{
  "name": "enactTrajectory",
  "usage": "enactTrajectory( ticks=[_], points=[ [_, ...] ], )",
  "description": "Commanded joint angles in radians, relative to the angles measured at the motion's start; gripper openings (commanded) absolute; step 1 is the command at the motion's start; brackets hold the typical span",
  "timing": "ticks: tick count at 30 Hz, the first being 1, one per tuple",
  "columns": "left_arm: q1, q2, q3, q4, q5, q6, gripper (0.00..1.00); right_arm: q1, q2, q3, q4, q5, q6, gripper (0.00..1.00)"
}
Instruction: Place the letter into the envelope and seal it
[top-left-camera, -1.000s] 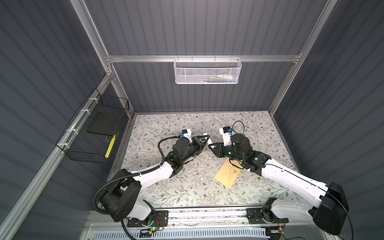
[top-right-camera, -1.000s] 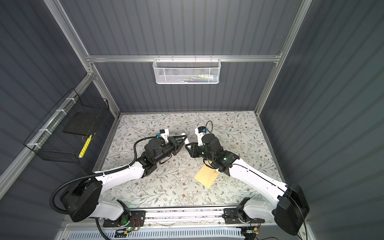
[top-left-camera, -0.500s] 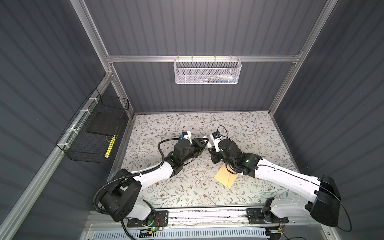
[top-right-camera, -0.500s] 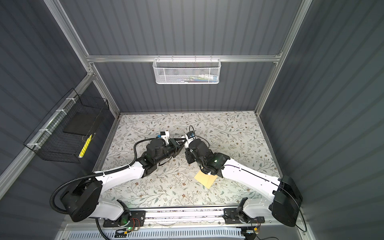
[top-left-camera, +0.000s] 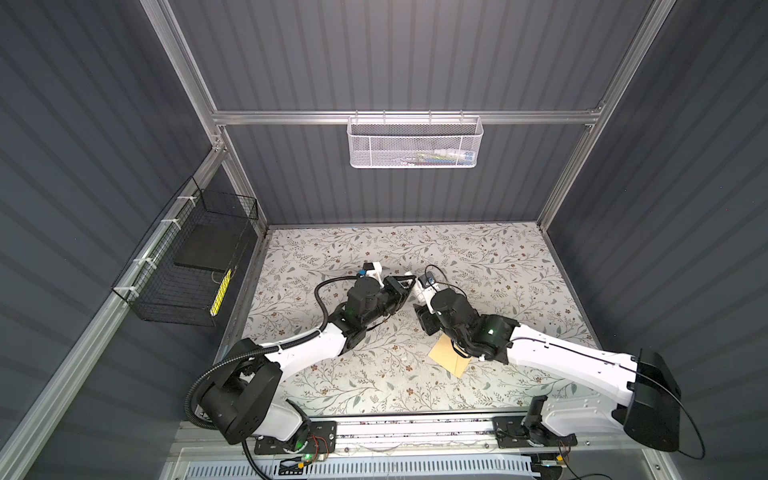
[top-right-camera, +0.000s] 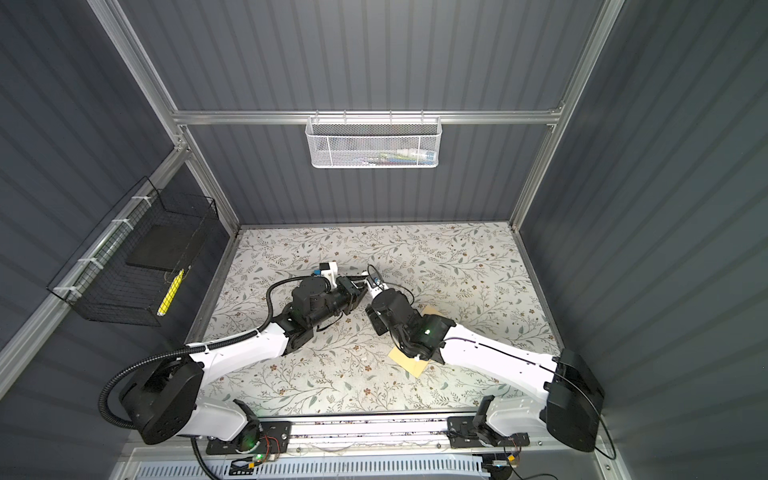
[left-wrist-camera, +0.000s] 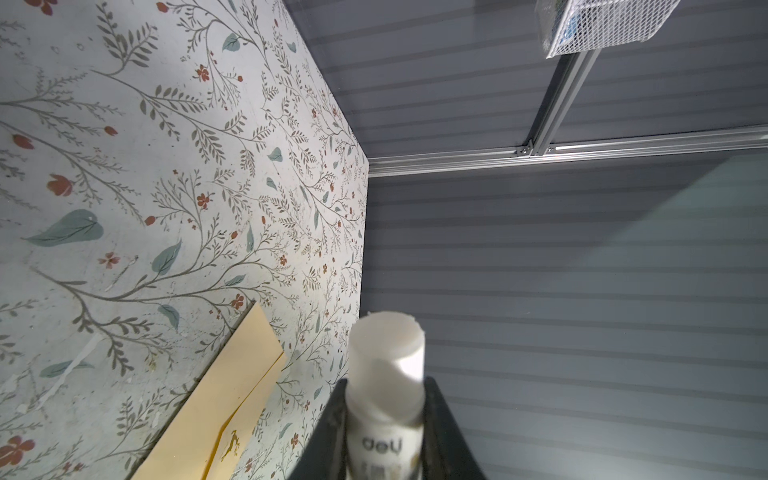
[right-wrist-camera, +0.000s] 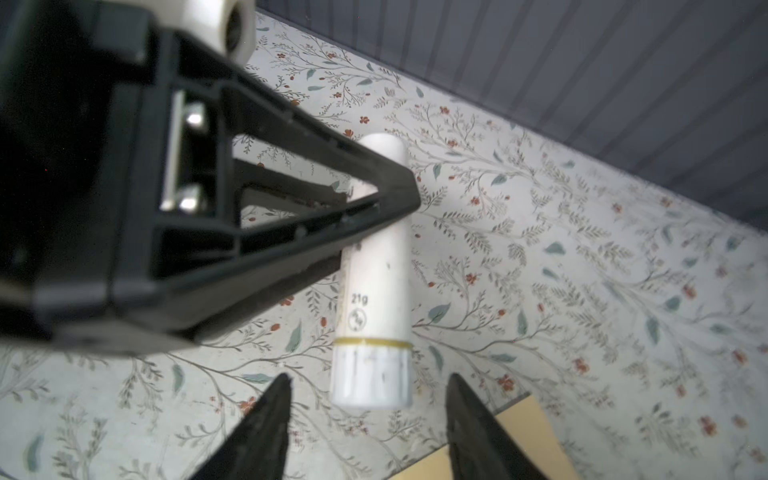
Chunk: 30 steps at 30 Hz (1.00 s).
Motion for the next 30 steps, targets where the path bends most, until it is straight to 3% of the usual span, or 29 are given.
enactTrajectory(
  ticks=[1, 5, 11, 18, 24, 30],
  points=[
    [0.0, -0.03, 0.02, 0.048, -0.017, 0.006, 0.0, 0.001, -0.082, -0.036, 0.053, -0.027, 0.035, 0.82],
    [0.001, -0.03, 0.013, 0.064, -0.023, 0.005, 0.0, -0.01, -0.192, -0.078, 0.045, -0.112, 0.095, 0.98],
    [-0.001, -0.022, 0.0, 0.12, -0.028, 0.004, 0.0, -0.052, -0.376, -0.154, 0.051, -0.205, 0.265, 0.99],
    [0.0, -0.015, -0.003, 0.162, -0.029, 0.01, 0.0, -0.301, -0.504, -0.218, 0.068, -0.474, 0.679, 0.99],
    [0.001, -0.017, -0.002, 0.171, -0.029, 0.019, 0.0, -0.433, -0.504, -0.421, 0.555, -0.681, 1.058, 0.99],
    [-0.002, -0.021, -0.003, 0.186, -0.037, 0.024, 0.0, -0.448, -0.267, -0.496, 1.077, -0.748, 1.307, 0.96]
  ],
)
